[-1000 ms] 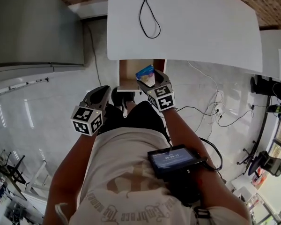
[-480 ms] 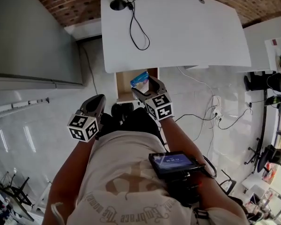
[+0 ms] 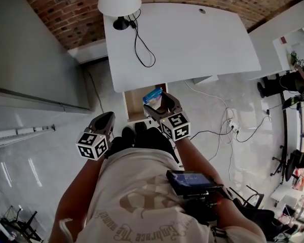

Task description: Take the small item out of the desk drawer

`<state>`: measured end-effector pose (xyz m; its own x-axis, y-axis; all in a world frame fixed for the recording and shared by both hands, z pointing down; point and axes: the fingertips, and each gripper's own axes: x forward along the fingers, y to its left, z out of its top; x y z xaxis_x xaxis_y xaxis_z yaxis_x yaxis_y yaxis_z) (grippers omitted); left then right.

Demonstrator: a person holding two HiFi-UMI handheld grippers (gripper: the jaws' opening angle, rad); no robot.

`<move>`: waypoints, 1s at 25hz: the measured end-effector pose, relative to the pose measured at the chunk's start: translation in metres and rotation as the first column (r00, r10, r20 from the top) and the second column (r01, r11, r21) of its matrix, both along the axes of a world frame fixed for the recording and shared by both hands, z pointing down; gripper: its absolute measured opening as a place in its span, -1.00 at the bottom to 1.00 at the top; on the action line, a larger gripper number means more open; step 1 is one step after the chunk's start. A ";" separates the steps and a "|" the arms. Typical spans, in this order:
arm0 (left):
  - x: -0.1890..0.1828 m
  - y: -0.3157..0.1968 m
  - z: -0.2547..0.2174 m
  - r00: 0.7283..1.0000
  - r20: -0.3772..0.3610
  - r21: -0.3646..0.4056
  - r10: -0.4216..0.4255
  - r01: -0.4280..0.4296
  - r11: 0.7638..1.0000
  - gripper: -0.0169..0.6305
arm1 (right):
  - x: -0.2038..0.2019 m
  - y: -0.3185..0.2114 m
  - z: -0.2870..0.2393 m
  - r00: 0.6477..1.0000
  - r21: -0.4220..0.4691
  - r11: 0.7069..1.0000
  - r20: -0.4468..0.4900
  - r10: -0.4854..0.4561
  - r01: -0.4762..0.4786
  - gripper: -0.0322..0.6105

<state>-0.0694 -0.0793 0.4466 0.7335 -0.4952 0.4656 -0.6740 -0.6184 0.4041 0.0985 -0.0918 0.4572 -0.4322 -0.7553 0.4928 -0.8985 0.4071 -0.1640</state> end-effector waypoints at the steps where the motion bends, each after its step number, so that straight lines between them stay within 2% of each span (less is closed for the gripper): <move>1: 0.001 0.001 -0.002 1.000 -0.003 0.004 0.003 -0.003 1.000 -0.93 | 0.002 0.001 -0.007 1.000 0.012 1.000 0.005 0.008 -0.008 0.16; 11: 0.017 -0.003 -0.017 0.998 -0.020 0.048 0.056 -0.055 0.997 -0.93 | 0.022 0.003 -0.063 0.998 0.117 0.992 0.023 0.050 -0.052 0.16; 25: 0.084 0.008 -0.033 0.983 -0.022 0.094 0.181 -0.178 0.979 -0.93 | 0.067 0.032 -0.087 0.995 0.167 0.981 0.036 0.092 -0.097 0.16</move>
<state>0.0147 -0.0715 0.4141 0.8272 -0.3935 0.4011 -0.5371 -0.7635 0.3586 0.1655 -0.0598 0.3699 -0.3669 -0.8642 0.3443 -0.9302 0.3448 -0.1258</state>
